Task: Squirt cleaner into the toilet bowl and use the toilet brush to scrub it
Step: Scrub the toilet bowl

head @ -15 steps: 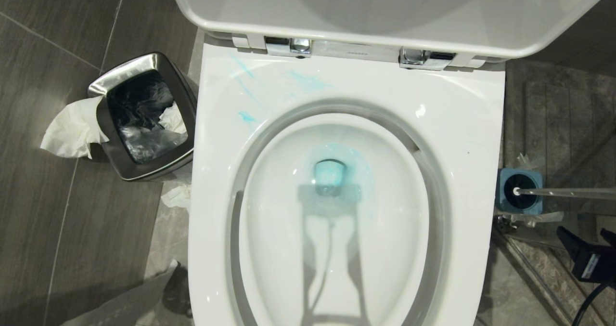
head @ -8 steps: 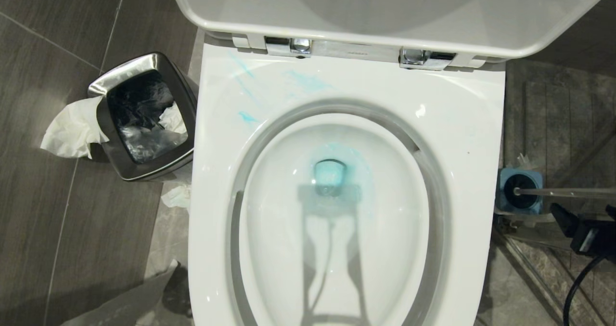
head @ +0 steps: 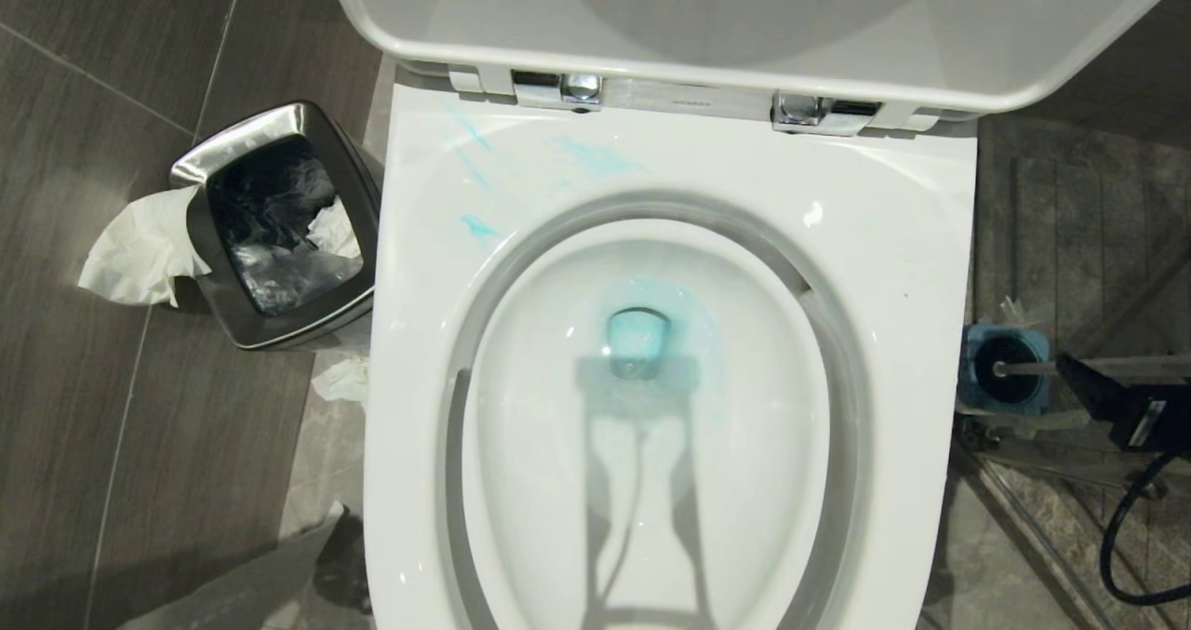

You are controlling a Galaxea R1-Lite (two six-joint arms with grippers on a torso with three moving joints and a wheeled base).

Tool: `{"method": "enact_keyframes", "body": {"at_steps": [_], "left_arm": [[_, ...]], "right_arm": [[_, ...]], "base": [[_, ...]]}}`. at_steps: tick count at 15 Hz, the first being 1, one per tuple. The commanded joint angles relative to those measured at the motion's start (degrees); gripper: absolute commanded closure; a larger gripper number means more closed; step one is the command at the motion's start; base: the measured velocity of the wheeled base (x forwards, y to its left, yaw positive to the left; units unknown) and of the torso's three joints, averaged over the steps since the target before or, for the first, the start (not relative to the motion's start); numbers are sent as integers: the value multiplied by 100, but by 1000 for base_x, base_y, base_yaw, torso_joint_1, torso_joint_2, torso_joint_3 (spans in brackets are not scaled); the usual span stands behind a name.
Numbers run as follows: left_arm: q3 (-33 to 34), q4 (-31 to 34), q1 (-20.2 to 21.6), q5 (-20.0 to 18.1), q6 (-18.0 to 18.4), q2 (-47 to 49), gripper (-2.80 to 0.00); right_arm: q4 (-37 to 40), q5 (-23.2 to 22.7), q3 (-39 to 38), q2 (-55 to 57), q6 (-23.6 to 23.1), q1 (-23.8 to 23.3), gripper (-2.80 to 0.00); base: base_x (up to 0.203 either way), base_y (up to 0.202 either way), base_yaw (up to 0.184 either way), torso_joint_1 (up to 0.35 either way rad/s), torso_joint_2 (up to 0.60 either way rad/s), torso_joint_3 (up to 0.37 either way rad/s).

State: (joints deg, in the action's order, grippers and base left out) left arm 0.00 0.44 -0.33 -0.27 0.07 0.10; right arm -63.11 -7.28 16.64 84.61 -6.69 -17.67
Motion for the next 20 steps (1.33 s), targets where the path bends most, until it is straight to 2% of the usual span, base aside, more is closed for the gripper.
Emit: {"method": "enact_keyframes", "body": {"at_steps": [1,6,7,13,20], "left_arm": [[9,0,-2,0,1,-1,0],[9,0,-2,0,1,-1,0],[9,0,-2,0,1,-1,0],[9,0,-2,0,1,-1,0],[9,0,-2,0,1,-1,0]], "right_arm": [[40,-115,239,11,-62,-141,-280],[44,-137,322,-88,-113,-152,-280],[36,-201,309,-125,-113,-158,0],[2,-516,174,-357,-113,-158,0],[-8,-523,173,-507,-51,-165,0]], "base": [[0,0,0,0,0,0],[0,0,0,0,0,0],[0,0,0,0,0,0],[0,0,0,0,0,0],[0,0,0,0,0,0]]}}
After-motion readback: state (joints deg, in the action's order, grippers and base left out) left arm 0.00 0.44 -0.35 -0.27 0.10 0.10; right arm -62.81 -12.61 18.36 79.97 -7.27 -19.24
